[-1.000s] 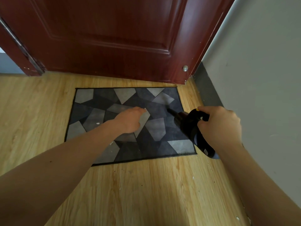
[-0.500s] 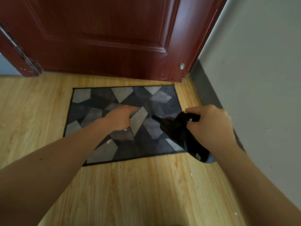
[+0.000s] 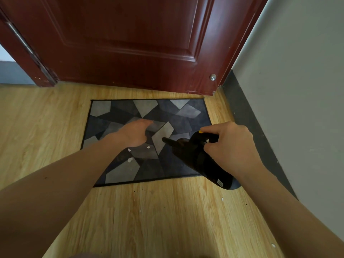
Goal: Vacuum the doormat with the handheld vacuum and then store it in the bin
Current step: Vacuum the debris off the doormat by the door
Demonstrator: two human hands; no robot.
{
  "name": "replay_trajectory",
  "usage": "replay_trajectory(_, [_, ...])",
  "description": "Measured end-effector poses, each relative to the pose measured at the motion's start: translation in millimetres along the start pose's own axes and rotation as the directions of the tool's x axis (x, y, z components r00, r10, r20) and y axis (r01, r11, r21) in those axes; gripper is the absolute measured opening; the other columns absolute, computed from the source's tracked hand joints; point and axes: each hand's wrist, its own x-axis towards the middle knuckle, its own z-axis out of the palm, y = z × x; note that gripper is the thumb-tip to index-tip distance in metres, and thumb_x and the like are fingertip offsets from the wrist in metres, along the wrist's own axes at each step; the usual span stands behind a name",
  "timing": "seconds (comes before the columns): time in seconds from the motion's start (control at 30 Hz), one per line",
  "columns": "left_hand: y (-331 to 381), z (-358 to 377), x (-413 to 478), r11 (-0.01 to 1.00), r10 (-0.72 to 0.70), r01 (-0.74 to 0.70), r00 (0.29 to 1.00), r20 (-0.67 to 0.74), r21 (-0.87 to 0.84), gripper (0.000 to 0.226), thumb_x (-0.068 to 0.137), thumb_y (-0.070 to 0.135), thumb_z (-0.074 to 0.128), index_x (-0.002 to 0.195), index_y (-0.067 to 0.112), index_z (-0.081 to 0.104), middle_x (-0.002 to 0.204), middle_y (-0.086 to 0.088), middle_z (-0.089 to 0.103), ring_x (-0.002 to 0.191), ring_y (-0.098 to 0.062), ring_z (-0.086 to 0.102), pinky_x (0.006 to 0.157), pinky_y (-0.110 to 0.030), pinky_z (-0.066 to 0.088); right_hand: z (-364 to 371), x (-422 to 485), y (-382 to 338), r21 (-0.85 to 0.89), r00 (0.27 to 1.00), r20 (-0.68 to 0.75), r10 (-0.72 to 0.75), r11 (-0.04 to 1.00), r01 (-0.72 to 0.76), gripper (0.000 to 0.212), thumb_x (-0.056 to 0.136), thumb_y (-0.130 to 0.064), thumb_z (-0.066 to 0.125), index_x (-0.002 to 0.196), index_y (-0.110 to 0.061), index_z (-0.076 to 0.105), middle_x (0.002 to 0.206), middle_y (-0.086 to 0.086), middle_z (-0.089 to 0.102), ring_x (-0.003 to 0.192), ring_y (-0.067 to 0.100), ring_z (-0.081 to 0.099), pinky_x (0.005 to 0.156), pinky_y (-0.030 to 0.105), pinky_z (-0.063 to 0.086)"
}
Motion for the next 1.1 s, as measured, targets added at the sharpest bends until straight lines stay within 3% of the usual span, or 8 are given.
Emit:
replay_trajectory(0.33, [-10,-9,-8,0.998,-0.053,0.052,0.999,-0.004,-0.016,0.068,0.089,0.006,0.054,0.149,0.020,0.024,0.152,-0.010,0.030,0.135,-0.027,0.037,0.106,-0.033,0.036,3,-8,-18,0.045,0.998,0.046,-0.047,0.998,0.045,0.031,0.076,-0.006,0.061,0.094,-0.027,0.075,0.085,-0.002,0.074,0.078,0.017,0.066,0.070,0.038,0.058])
replay_trajectory(0.57, [-14,-13,-12,0.997,-0.069,0.070,0.997,0.015,-0.025,0.068,0.091,0.006,0.052,0.150,0.017,0.021,0.153,-0.011,0.029,0.135,-0.027,0.037,0.105,-0.030,0.036,7,-8,-27,0.104,0.995,0.078,-0.067,0.993,0.059,0.038,0.076,-0.007,0.063,0.104,-0.031,0.073,0.095,-0.006,0.074,0.085,0.014,0.065,0.076,0.033,0.057])
replay_trajectory(0.73, [-19,-16,-14,0.994,-0.109,0.109,0.993,0.050,0.013,0.071,0.090,0.009,0.055,0.150,0.013,0.018,0.153,-0.014,0.028,0.138,-0.028,0.034,0.110,-0.033,0.032,9,-8,-34,0.065,0.992,0.088,-0.093,0.994,0.087,0.037,0.077,-0.009,0.062,0.103,-0.032,0.073,0.095,-0.005,0.073,0.081,0.014,0.065,0.071,0.030,0.056])
replay_trajectory(0.93, [-43,-21,-26,0.994,-0.106,0.106,0.994,0.022,0.005,0.069,0.085,0.012,0.061,0.145,0.027,0.031,0.144,-0.007,0.041,0.123,-0.023,0.049,0.098,-0.032,0.045,11,-6,-37,0.002,0.992,0.062,-0.106,0.994,0.106,0.032,0.078,-0.010,0.060,0.101,-0.029,0.073,0.094,0.000,0.074,0.081,0.019,0.065,0.070,0.035,0.056])
replay_trajectory(1.1, [-45,-27,-33,0.989,-0.141,0.141,0.990,-0.007,0.036,0.062,0.088,0.011,0.059,0.144,0.018,0.033,0.145,-0.009,0.042,0.130,-0.026,0.043,0.103,-0.032,0.036,16,-5,-43,0.000,0.991,0.069,-0.118,0.993,0.118,0.031,0.080,-0.012,0.059,0.101,-0.029,0.073,0.093,0.002,0.073,0.080,0.020,0.065,0.070,0.036,0.056])
